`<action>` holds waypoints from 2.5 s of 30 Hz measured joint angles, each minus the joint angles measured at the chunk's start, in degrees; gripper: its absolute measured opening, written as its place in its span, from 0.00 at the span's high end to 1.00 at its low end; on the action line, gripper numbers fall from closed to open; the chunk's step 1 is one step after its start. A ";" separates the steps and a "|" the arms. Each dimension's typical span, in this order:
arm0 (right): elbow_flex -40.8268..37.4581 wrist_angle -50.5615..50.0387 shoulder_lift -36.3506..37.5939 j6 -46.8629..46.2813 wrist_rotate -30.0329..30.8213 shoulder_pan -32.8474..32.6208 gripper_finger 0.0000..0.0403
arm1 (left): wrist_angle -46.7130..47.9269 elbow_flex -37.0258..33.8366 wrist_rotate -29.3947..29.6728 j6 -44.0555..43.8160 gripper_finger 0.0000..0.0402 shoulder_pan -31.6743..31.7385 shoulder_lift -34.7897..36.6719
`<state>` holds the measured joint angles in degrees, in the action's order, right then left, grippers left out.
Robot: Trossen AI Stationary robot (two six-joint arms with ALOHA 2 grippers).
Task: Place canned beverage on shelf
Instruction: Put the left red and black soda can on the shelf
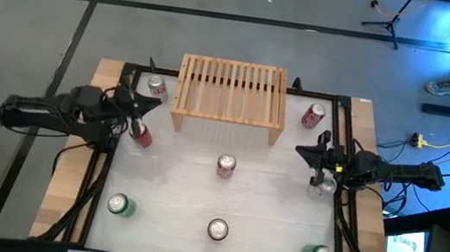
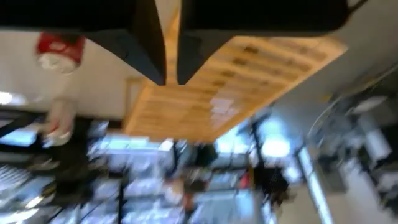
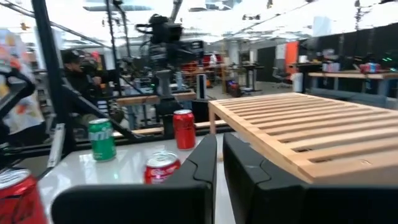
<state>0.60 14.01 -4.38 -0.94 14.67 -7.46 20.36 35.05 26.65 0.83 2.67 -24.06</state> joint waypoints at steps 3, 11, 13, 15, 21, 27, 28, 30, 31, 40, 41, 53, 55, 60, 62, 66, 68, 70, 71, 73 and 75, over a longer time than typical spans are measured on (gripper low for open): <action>0.02 1.76 0.00 1.19 -0.93 0.00 0.94 | 8.47 6.40 3.72 -3.27 0.77 -0.01 -4.00; 0.04 5.49 0.00 3.04 -2.26 0.00 0.88 | 32.19 22.03 3.67 -16.88 0.43 2.29 -14.62; 0.04 5.43 0.00 2.92 -2.26 0.00 0.83 | 36.72 24.65 1.71 -20.44 0.36 3.01 -17.12; 0.04 5.45 0.00 2.83 -2.26 -0.01 0.76 | 39.84 26.49 -0.90 -23.60 0.32 3.43 -19.31; 0.04 4.87 0.00 2.77 -2.26 0.00 0.50 | 44.59 27.10 -2.96 -38.34 0.29 3.54 -23.46; 0.07 3.31 0.00 2.77 -2.22 -0.02 0.32 | 56.51 26.69 -8.11 -52.84 0.32 3.59 -28.35; 0.07 3.33 0.00 2.77 -2.24 0.00 0.31 | 58.06 26.69 -8.95 -54.64 0.33 3.59 -29.06; 0.07 3.31 0.00 2.77 -2.22 0.00 0.28 | 60.80 26.68 -10.10 -57.61 0.33 3.59 -30.66; 0.07 3.31 0.00 2.77 -2.22 0.00 0.27 | 62.10 26.67 -10.37 -58.90 0.33 3.59 -31.47; 0.09 3.33 0.00 2.76 -2.22 0.00 0.26 | 65.26 26.67 -15.73 -62.23 0.33 3.59 -37.84; 0.09 3.33 0.00 2.76 -2.24 -0.02 0.26 | 65.49 26.67 -15.68 -62.12 0.33 3.59 -38.52; 0.09 3.33 0.00 2.75 -2.26 -0.02 0.26 | 66.10 23.93 -15.31 -61.63 0.33 3.64 -42.79; 0.09 3.33 0.00 2.75 -2.26 0.00 0.26 | 66.01 22.96 -15.52 -61.63 0.33 4.00 -42.69; 0.09 3.33 0.00 2.75 -2.26 0.00 0.26 | 63.15 19.86 -17.67 -60.62 0.33 4.18 -42.50; 0.09 3.35 0.00 2.75 -2.26 0.00 0.26 | 62.03 18.59 -17.99 -60.26 0.33 4.18 -42.65; 0.09 3.35 0.00 2.75 -2.26 -0.01 0.26 | 61.51 17.18 -17.20 -60.23 0.33 4.18 -42.38; 0.09 3.35 0.00 2.75 -2.26 0.00 0.26 | 61.49 17.07 -17.07 -59.55 0.33 4.18 -42.42; 0.09 3.36 0.00 2.75 -2.27 -0.01 0.26 | 61.38 17.04 -16.86 -58.99 0.33 4.18 -42.42; 0.09 3.37 0.00 2.75 -2.26 -0.01 0.26 | 61.33 17.03 -16.71 -58.91 0.33 4.18 -42.42; 0.09 3.38 0.00 2.75 -2.27 -0.02 0.26 | 61.24 17.06 -16.62 -58.76 0.33 4.18 -42.44; 0.09 3.38 0.00 2.75 -2.28 -0.02 0.26 | 61.24 17.50 -16.79 -58.68 0.33 4.18 -42.49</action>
<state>0.69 17.39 -4.38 1.80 12.39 -7.48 81.60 52.55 9.86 -57.84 6.85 -66.54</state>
